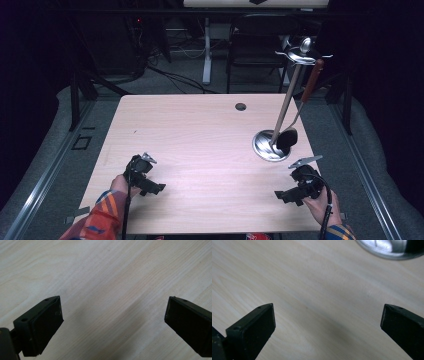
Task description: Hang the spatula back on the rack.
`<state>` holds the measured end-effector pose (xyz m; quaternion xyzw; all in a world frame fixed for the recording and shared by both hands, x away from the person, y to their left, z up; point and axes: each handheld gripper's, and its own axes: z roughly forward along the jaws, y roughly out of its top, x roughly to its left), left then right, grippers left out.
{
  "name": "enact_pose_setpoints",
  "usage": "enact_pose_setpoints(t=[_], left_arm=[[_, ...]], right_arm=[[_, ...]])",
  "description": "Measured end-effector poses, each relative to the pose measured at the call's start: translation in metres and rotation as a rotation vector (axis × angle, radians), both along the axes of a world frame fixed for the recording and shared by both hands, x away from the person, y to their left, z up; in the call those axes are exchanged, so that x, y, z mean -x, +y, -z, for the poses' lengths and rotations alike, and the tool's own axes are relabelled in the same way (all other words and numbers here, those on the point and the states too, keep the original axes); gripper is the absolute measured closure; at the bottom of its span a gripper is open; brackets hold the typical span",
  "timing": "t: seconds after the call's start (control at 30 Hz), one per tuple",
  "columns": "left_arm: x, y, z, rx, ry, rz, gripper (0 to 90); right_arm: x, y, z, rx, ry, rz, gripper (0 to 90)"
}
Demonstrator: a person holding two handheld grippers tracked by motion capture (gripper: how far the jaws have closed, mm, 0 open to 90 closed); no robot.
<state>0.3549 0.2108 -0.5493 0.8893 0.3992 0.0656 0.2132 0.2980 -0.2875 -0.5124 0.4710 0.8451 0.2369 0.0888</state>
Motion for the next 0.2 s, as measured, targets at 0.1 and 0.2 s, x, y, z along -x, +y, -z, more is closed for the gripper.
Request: enact_pose_setpoints(t=[0.1,0.2], left_arm=[[-0.0012,-0.0015,0.0008,0.002,0.004,0.001,1.5],[-0.0029,-0.0018,0.0014,-0.001,0.007,0.001,1.4]], right_arm=[[-0.0001,0.0010,0.0053,0.042,0.018,-0.007,0.0],[-0.0003,-0.0006,0.0068,0.041,0.019,-0.002,0.0]])
